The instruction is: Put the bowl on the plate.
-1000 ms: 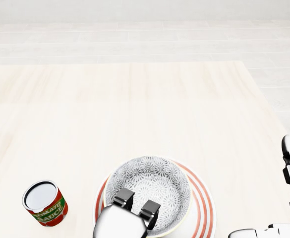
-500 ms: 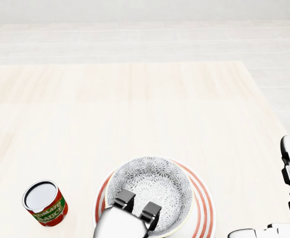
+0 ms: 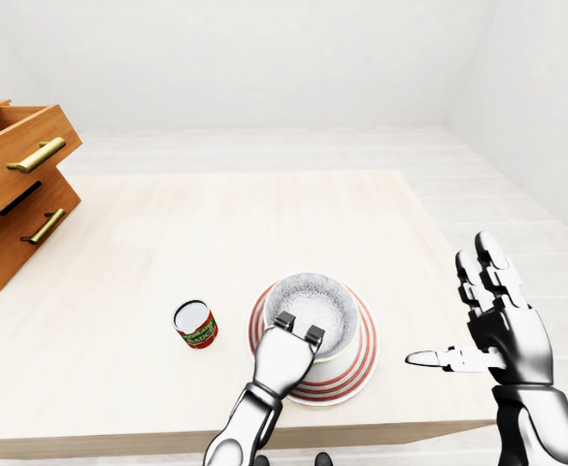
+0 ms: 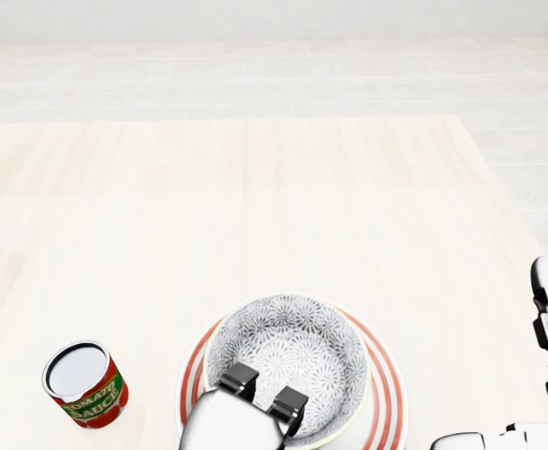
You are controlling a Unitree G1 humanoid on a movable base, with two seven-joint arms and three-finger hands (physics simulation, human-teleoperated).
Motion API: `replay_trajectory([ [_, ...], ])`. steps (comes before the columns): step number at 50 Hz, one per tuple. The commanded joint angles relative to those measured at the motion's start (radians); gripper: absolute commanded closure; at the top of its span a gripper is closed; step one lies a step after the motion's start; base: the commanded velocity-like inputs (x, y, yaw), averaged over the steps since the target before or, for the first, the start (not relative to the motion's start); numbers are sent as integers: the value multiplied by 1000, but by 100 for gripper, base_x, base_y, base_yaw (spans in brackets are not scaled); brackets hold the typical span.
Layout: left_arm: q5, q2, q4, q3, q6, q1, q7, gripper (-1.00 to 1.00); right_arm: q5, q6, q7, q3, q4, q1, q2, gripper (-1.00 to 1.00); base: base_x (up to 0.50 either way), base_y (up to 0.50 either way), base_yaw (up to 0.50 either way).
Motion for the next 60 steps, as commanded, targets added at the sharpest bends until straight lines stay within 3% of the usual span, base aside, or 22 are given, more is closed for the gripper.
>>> replay_trajectory([
  [1, -16, -2, 38, -10, 0, 8, -5, 43, 4, 0, 2, -6, -13, 3, 0, -100, 0, 0, 0],
  [4, -18, -1, 33, -9, 0, 9, -8, 36, 2, 0, 2, -6, -12, 2, 1, -100, 0, 0, 0],
  [9, -15, 0, 41, -9, 0, 7, -1, 7, 0, 0, 2, -6, -10, -1, 1, -100, 0, 0, 0],
  [37, -21, 8, 10, -4, 0, 19, -9, -47, 3, 0, 1, -4, -1, -1, 1, -100, 0, 0, 0],
  [49, -26, 16, -9, -1, 0, 27, -12, -85, 3, 0, -3, -1, 2, -3, -1, -100, 0, 0, 0],
  [60, -35, 24, -31, 10, 0, 32, -20, -91, 1, 0, -5, 3, 1, -3, 0, -100, 0, 0, 0],
])
